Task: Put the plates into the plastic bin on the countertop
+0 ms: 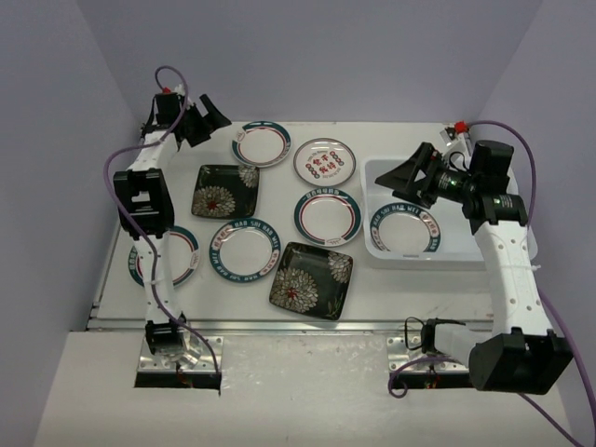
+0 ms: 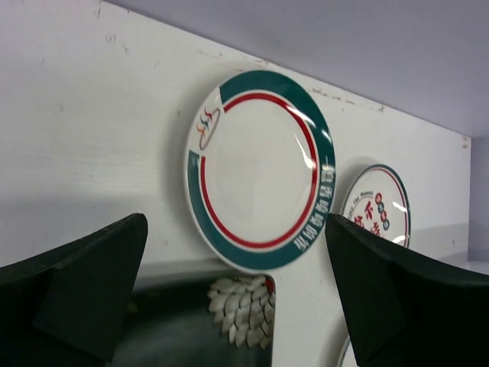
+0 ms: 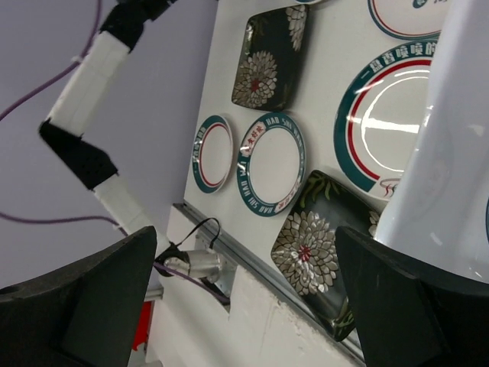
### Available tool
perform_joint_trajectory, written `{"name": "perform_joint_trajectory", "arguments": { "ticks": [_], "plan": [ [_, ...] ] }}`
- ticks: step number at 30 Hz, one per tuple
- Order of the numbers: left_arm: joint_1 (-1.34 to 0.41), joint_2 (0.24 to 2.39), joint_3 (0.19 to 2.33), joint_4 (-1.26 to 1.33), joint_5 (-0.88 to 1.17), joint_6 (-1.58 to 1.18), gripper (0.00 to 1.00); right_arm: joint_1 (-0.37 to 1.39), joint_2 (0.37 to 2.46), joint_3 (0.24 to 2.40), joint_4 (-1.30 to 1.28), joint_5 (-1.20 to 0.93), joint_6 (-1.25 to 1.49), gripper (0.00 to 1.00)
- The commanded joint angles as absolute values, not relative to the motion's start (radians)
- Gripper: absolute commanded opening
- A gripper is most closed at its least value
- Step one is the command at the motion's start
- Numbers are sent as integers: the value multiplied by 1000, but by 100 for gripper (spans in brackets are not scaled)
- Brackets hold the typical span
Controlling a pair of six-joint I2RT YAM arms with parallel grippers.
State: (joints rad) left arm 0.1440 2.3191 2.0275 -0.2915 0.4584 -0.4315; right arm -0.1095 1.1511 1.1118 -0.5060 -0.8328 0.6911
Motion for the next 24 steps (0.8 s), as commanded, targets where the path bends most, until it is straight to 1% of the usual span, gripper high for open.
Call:
{"name": "perform_joint_trajectory", "arguments": {
  "ticks": [1,3,6,8,10,14,16,18,23,24],
  "plan": [
    [155,2430,2105,-119,536,-529,100,-86,1086,1127,-474,-868,708,99],
    [148,2495,2116,-44,580,-577,100,-76,1068,1135,-489,-865,700,99],
    [129,2550,2157,-28,586,-600,100,-72,1072,1161,-523,-847,690,99],
    [118,2581,2183,-26,580,-620,96,-72,1078,1176,-538,-837,684,99],
    [109,2625,2207,-42,567,-633,89,-72,1092,1200,-555,-832,680,99],
    [106,2702,2270,-77,542,-664,68,-72,1100,1215,-563,-817,672,99],
    [107,2730,2309,-101,536,-678,64,-72,1105,1219,-564,-815,673,99],
    [105,2751,2317,-93,549,-691,55,-72,1108,1225,-565,-814,673,99],
    [95,2781,2350,-118,555,-678,49,-74,1111,1229,-569,-810,669,99],
    [92,2783,2350,-118,562,-674,43,-73,1110,1228,-570,-809,666,99]
  ]
}}
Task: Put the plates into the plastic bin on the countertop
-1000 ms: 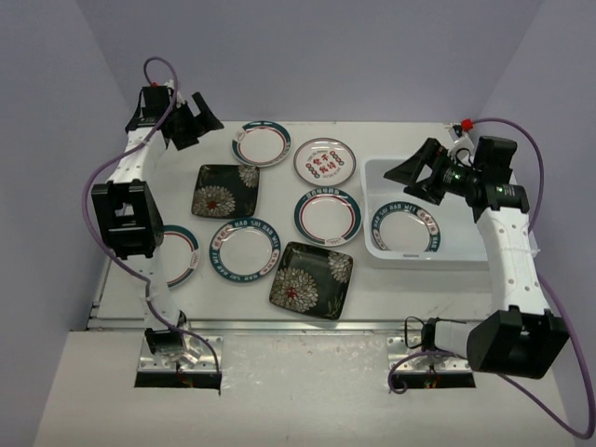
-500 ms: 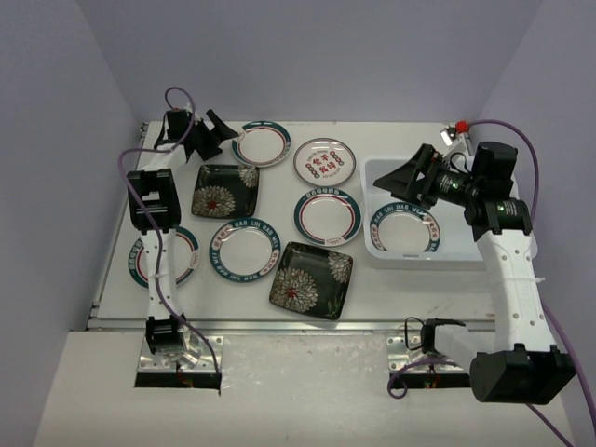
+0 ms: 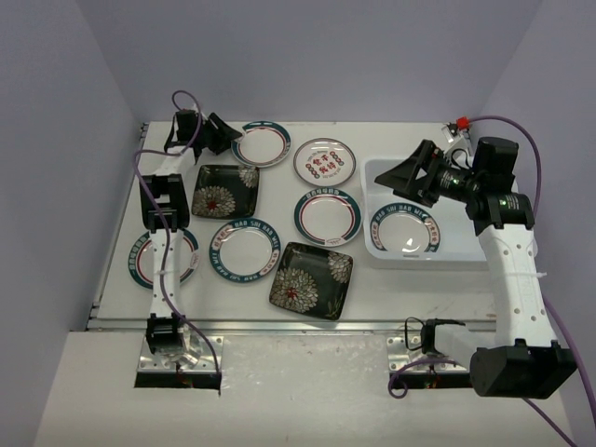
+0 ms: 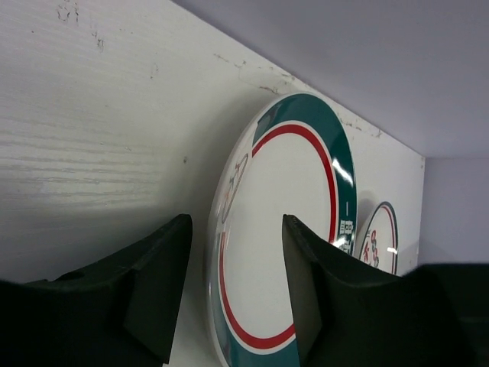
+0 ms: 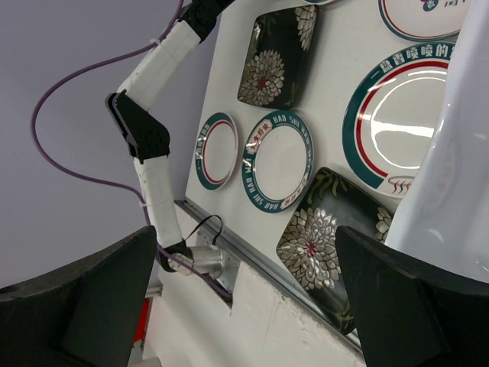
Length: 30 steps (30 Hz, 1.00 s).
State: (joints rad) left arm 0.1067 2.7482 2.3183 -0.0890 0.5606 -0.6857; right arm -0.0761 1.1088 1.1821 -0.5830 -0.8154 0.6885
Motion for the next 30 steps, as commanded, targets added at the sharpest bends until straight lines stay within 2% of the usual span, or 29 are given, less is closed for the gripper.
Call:
{"name": "perform_joint_trajectory", "arguments": {
  "ticks": [1,3,4,9,15,20,23,30],
  "plan": [
    [90,2785,2350,-118,568,-671,37,-73,1109,1227,-570,-808,664,99],
    [88,2796,2354,-120,584,-667,18,-74,1106,1223,-569,-802,657,99],
    [87,2799,2360,-118,589,-670,13,-72,1105,1220,-569,-800,655,99],
    [94,2761,2381,-124,575,-679,0,-72,1091,1212,-572,-784,649,99],
    [124,2522,2339,42,498,-764,0,-72,1088,1192,-543,-779,672,99],
    [122,2368,2309,68,533,-814,0,-72,1112,1210,-533,-738,656,99],
    [99,2215,2162,61,581,-814,0,-72,1151,1235,-531,-699,638,99],
    [-30,1895,1785,5,663,-785,0,-69,1311,1333,-437,-795,679,99]
  ]
}}
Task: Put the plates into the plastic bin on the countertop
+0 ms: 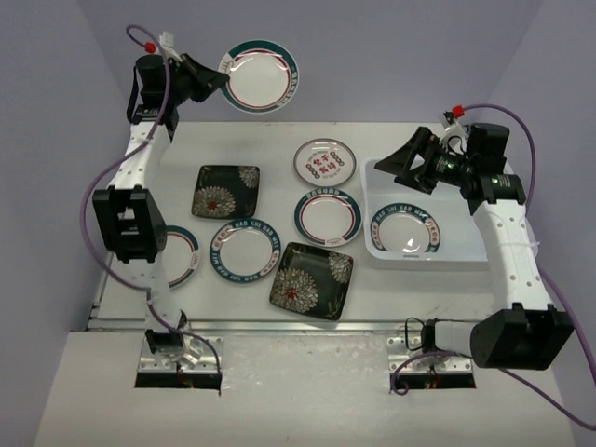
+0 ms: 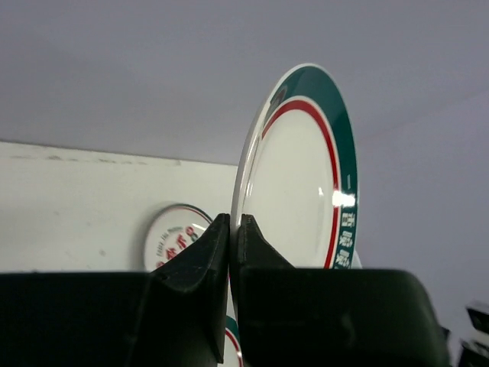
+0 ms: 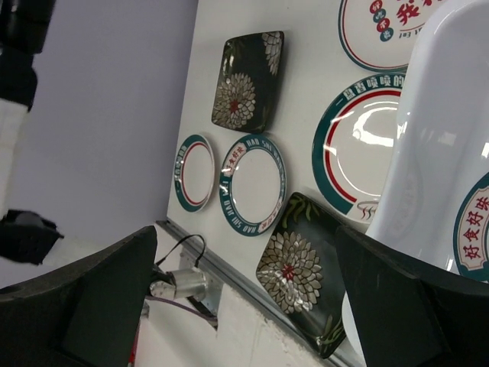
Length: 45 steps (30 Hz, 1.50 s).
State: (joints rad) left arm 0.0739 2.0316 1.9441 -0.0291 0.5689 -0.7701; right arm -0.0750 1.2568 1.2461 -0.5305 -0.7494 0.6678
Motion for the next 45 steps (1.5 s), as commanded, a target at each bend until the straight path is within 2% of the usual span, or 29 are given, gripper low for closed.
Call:
{"name": "perform_joint_trajectory", "arguments": {
  "ticks": [1,9,14,23,24,27,29,32,35,37,38,39,40,41,42,45],
  "plan": [
    [-80,1869,1718,12,676,-785,0,-68,1350,1350,-441,-804,677,99],
    [-291,1743,1525,91,705,-850,0,-66,1404,1343,-433,-845,667,99],
    [-361,1696,1463,89,698,-865,0,-66,1368,1283,-412,-864,682,94],
    [-428,1586,1364,114,675,-875,0,-75,1304,1211,-443,-846,644,73],
    [-428,1582,1354,115,673,-874,0,-77,1299,1210,-451,-845,640,70],
    [-428,1558,1327,118,671,-874,0,-78,1287,1205,-461,-857,642,47],
    [-428,1549,1319,117,668,-872,0,-78,1278,1199,-462,-858,645,36],
    [-428,1544,1310,114,662,-868,0,-78,1265,1191,-472,-858,644,28],
    [-428,1537,1322,82,645,-849,0,-78,1255,1189,-487,-871,640,0],
    [-427,1527,1346,50,608,-804,2,-81,1256,1200,-509,-871,630,0],
    [-425,1524,1364,25,591,-779,5,-86,1260,1216,-529,-859,617,0],
    [-422,1522,1383,-27,574,-744,26,-93,1264,1233,-566,-820,594,0],
    [-419,1526,1405,-101,553,-702,67,-106,1267,1249,-616,-754,564,0],
    [-416,1535,1434,-158,525,-667,95,-129,1271,1264,-651,-689,545,0],
    [-407,1543,1476,-232,471,-625,100,-145,1274,1279,-685,-601,522,0],
    [-345,1570,1586,-463,287,-517,100,-177,1277,1303,-764,-290,447,0]
  ]
}}
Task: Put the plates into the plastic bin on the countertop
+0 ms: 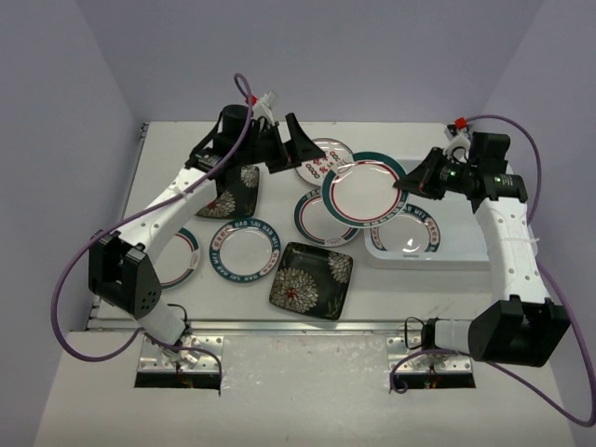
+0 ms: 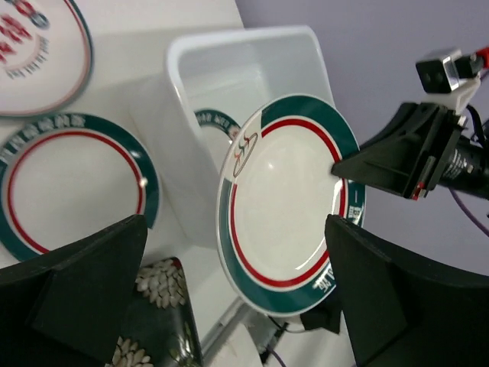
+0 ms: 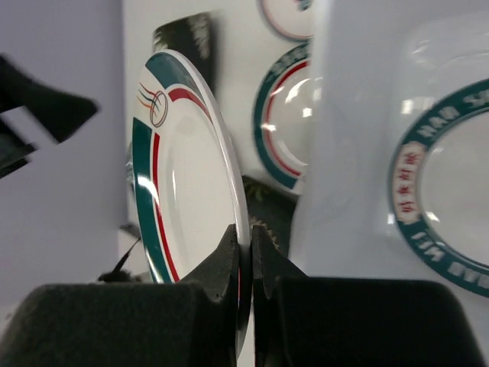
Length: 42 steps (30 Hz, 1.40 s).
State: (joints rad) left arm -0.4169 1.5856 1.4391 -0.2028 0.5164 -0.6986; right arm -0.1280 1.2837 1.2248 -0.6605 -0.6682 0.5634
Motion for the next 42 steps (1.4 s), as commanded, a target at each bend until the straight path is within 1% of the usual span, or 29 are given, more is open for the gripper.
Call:
{"name": "perform_joint_trajectory", "arguments": {
  "ticks": [1,3,8,12,15,16,21,26,29,30,31,32,33,34,37,39,42],
  "plan": [
    [-323,1574,1593,-524,262,-493,100,-179,1276,1302,-775,-208,425,0],
    [-264,1562,1569,-578,257,-447,100,-179,1276,1292,-773,-53,370,0],
    [-225,1501,1421,-581,270,-388,100,-179,1271,1211,-705,121,305,0],
    [-225,1509,1351,-572,313,-372,100,-181,1276,1149,-621,144,291,0],
    [-225,1530,1346,-569,327,-360,100,-183,1287,1129,-602,177,308,0],
    [-226,1535,1351,-569,332,-359,100,-188,1288,1124,-594,170,309,0],
    [-233,1587,1382,-558,392,-354,100,-196,1347,1095,-544,-62,301,0],
    [-259,1636,1423,-564,402,-349,100,-201,1394,1045,-475,-125,310,0],
    [-265,1669,1434,-574,409,-345,100,-210,1442,1035,-479,-122,321,1],
    [-265,1675,1434,-577,413,-345,100,-212,1451,1034,-484,-116,323,4],
    [-265,1681,1435,-577,414,-345,100,-213,1460,1032,-490,-101,325,10],
    [-266,1683,1436,-577,416,-345,100,-215,1462,1033,-497,-95,326,28],
    [-267,1694,1440,-580,414,-344,100,-219,1476,1038,-508,-54,329,64],
    [-267,1695,1443,-582,417,-344,100,-218,1477,1045,-522,-29,334,78],
    [-271,1721,1471,-591,419,-342,100,-219,1519,1091,-581,5,338,94],
    [-278,1739,1497,-600,417,-339,100,-219,1537,1122,-612,23,345,99],
    [-308,1785,1541,-619,399,-325,100,-219,1545,1172,-660,50,364,99]
  ]
}}
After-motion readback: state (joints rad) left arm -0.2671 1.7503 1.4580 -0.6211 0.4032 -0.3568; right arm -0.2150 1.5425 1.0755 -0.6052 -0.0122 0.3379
